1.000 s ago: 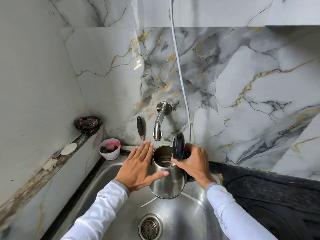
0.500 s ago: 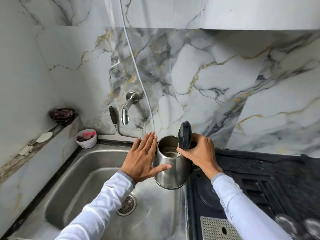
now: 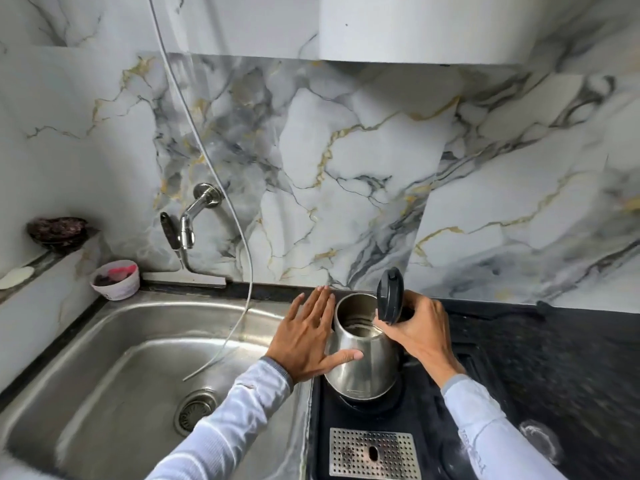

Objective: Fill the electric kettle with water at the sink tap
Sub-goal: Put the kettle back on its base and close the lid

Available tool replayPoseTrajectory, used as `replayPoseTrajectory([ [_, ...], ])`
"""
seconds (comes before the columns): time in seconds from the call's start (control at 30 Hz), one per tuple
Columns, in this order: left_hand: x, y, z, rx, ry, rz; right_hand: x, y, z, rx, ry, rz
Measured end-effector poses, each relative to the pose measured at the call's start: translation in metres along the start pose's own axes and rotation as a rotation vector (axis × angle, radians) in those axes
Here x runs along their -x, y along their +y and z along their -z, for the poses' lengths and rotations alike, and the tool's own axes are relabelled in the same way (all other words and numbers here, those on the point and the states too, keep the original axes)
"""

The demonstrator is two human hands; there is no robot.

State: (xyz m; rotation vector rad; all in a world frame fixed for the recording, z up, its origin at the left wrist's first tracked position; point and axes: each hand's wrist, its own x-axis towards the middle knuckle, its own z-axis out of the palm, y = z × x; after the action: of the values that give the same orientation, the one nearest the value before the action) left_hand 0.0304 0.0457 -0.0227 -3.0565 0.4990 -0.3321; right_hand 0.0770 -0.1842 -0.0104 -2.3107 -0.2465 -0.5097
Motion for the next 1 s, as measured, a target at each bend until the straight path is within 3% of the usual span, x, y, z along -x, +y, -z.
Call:
replayPoseTrajectory([
  [0.47,-0.008,0.047,-0.029,0.058,-0.039,0.086,-0.009,0.057,0.004,-0.153,-0.162,0.130],
  [0.83,-0.010,0.048,-0.026,0.025,-0.043,0.132,-0.002,0.055,0.025,0.308,-0.415,0.324],
  [1.0,-0.006,0.054,-0.021,0.062,0.100,0.053,0.002,0.043,0.024,0.508,-0.441,0.345],
])
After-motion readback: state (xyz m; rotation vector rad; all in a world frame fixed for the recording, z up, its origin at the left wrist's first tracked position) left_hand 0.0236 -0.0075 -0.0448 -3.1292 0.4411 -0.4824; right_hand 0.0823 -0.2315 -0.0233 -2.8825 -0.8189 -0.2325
